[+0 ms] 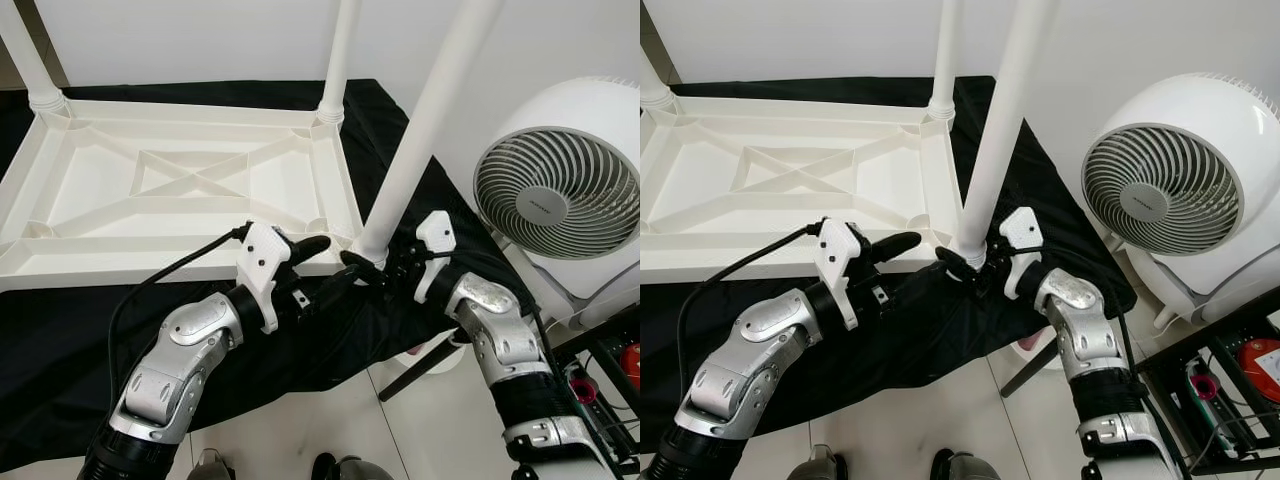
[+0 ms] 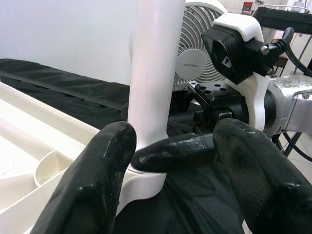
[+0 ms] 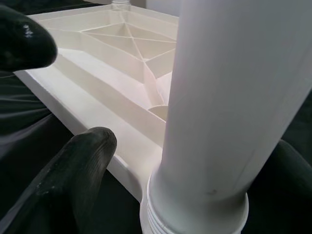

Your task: Building children table

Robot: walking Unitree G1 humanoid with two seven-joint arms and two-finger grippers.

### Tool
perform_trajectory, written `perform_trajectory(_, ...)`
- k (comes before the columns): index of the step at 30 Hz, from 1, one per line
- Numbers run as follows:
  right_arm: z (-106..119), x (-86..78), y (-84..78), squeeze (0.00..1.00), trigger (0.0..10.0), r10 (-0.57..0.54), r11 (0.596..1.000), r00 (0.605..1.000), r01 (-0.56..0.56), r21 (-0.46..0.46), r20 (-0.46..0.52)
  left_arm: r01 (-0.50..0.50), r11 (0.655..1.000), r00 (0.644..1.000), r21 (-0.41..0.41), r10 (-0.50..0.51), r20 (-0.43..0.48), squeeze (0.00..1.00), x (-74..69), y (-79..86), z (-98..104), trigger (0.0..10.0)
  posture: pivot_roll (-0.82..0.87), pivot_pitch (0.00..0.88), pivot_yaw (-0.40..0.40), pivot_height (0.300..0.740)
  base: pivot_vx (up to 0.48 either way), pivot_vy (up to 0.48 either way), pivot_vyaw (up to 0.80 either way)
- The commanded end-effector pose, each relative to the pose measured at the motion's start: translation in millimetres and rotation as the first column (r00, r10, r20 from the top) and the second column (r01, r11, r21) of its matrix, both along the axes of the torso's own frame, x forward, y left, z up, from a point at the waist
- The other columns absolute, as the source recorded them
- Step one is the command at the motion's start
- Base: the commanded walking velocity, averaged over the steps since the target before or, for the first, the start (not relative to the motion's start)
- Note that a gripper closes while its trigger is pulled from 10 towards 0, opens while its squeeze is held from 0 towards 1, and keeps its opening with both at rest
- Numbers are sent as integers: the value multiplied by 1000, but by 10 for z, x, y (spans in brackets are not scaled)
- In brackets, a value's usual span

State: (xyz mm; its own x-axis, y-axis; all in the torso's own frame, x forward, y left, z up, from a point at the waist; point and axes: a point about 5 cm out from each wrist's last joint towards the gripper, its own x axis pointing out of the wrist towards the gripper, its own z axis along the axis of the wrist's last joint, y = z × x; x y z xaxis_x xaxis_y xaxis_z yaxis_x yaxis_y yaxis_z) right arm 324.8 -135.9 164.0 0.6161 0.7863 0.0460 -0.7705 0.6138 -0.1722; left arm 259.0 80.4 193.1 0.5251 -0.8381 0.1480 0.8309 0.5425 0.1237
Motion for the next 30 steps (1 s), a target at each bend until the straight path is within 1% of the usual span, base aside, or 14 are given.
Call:
perform_trajectory(1,-85,26,72,0,4627,48,999,998,-48,-1,-37,-11,1000,1000,-6,10,-6,0,-11,-9,0,10000,108,128,-80,740,0,0,0)
perform_trajectory(2,-97,53,81,0,2078,50,999,998,-50,2,-42,-11,1000,1000,-5,11,-6,0,-16,-6,-3,10000,108,128,-80,740,0,0,0)
perform_trajectory(3,-97,53,81,0,2078,50,999,998,-50,2,-42,-11,1000,1000,-5,11,-6,0,-16,-6,-3,10000,108,128,-80,740,0,0,0)
perform_trajectory(4,-112,75,85,0,392,43,999,998,-43,4,-50,-10,1000,1000,-4,10,-10,0,-23,-6,-15,10000,111,128,-82,740,0,0,0)
perform_trajectory(5,-136,92,88,0,0,30,1000,997,-29,9,-64,-9,1000,1000,0,9,-17,0,-32,-6,-38,10000,112,128,-85,740,0,0,0)
perform_trajectory(6,-136,92,88,0,0,30,1000,997,-29,9,-64,-9,1000,1000,0,9,-17,0,-32,-6,-38,10000,112,128,-85,740,0,0,0)
perform_trajectory(9,-304,178,61,0,0,-80,997,984,77,-29,-161,-12,1000,1000,3,12,-24,0,-45,-10,-59,10000,119,129,-90,740,0,0,0)
perform_trajectory(12,-358,186,71,0,0,-112,994,975,109,-27,-190,-22,1000,1000,-6,22,-20,0,-39,-5,-38,10000,120,129,-94,740,0,0,0)
perform_trajectory(15,-348,171,96,0,0,-123,992,976,124,-4,-179,-27,1000,999,-7,27,-18,0,-37,0,-34,10000,119,131,-98,740,0,0,0)
perform_trajectory(19,-321,156,134,0,0,-210,974,966,219,48,-151,-28,1000,999,-12,27,-22,0,-50,-12,-39,10000,112,140,-100,740,0,0,0)
perform_trajectory(24,-313,143,147,0,0,-226,969,962,237,62,-151,-27,1000,999,-13,27,-25,0,-52,-15,-46,10000,107,141,-99,740,0,0,0)
perform_trajectory(26,-314,125,169,0,0,-245,964,957,257,64,-158,-26,1000,999,-13,26,-27,0,-48,-20,-48,10000,103,143,-97,740,0,0,0)
perform_trajectory(28,-321,74,227,0,0,-313,944,937,324,53,-154,-27,999,999,-18,27,-26,0,-27,-24,-37,10000,95,144,-92,740,0,0,0)
perform_trajectory(30,-323,51,253,0,0,-343,933,926,355,56,-156,-28,999,999,-18,27,-24,0,-20,-24,-35,10000,94,144,-92,740,0,0,0)
